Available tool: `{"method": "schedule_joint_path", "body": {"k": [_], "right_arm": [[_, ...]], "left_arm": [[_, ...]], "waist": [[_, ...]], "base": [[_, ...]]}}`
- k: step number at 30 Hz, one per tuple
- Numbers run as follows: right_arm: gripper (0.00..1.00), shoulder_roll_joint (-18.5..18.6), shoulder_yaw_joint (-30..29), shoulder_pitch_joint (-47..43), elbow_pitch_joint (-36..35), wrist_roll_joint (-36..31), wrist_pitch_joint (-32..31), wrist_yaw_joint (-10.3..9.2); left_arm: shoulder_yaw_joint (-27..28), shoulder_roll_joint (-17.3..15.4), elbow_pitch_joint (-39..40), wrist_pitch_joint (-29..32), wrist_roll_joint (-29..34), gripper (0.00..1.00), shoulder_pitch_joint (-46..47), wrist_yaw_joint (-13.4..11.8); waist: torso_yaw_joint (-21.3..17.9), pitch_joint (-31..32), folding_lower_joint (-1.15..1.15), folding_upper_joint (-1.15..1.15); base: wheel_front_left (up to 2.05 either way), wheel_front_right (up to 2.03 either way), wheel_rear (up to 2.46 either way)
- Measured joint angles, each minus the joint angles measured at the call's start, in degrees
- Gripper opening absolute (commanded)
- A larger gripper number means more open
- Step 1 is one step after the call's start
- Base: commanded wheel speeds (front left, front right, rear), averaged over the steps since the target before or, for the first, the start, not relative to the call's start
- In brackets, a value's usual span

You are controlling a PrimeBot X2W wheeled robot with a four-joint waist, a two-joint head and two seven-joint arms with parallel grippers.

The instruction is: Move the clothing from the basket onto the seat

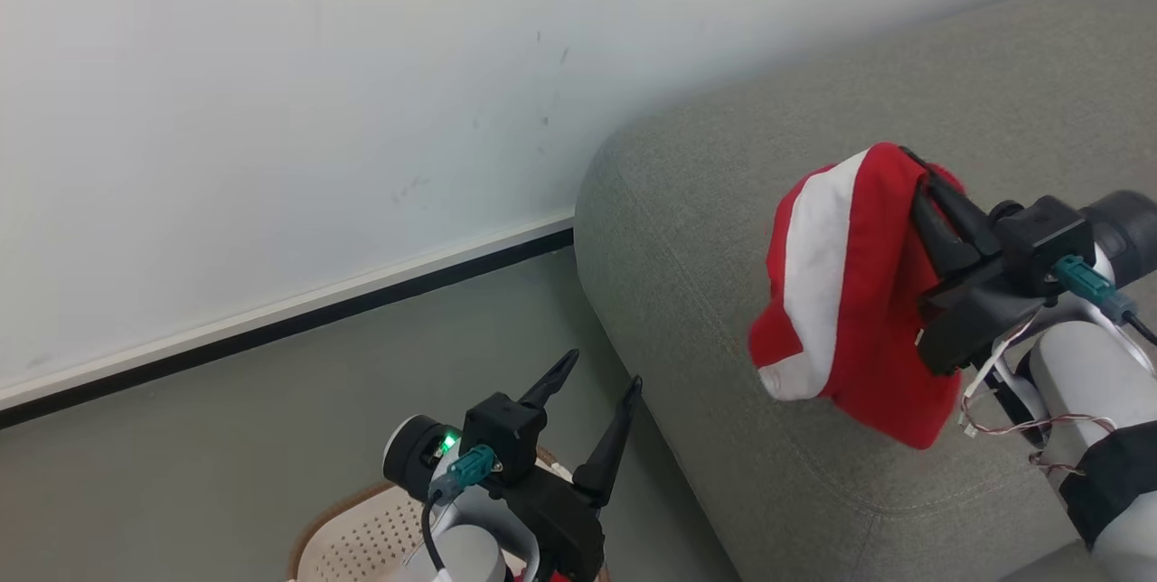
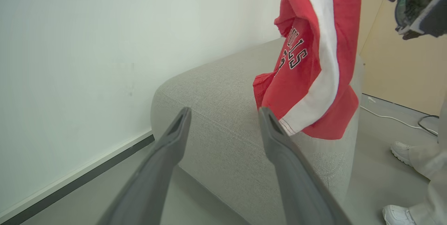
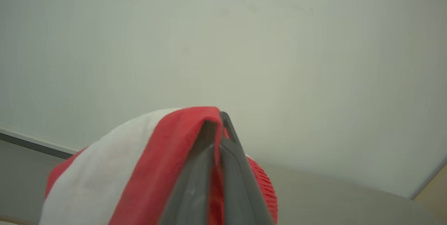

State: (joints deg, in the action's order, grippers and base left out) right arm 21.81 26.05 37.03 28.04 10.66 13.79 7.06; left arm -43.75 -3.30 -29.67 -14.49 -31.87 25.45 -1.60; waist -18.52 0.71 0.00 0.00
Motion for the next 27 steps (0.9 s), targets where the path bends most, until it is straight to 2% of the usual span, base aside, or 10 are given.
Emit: {"method": "schedule_joint_path", "body": {"k": [7,13,17,27], "right_arm": [[0.0,2.3,-1.6,0.5,-2.1,0.5,-1.5,0.0],[0.0,3.6,-3.7,7.6,-3.3,1.2,-3.7,0.01],[0.0,3.9,-6.3,16.3,-0.6,3.5,-6.3,0.01],[0.0,6.5,-9.7,28.5,5.7,4.6,-9.7,0.01]], "left_arm": [[-1.0,0.0,1.8,0.0,1.2,1.0,0.2,-0.5],[-1.2,-0.1,3.9,0.0,3.2,1.0,1.8,-1.0],[-1.1,-0.9,5.4,0.0,4.4,1.0,3.7,-1.5],[-1.1,-3.4,9.2,0.0,7.4,1.0,7.5,-2.0]], "waist": [[0.0,-2.5,0.0,0.0],[0.5,-6.1,0.0,0.0],[1.3,-9.7,0.0,0.0],[3.1,-16.9,0.01,0.0]], "base": [[0.0,0.0,0.0],[0.0,0.0,0.0],[0.0,0.0,0.0],[0.0,0.0,0.0]]}}
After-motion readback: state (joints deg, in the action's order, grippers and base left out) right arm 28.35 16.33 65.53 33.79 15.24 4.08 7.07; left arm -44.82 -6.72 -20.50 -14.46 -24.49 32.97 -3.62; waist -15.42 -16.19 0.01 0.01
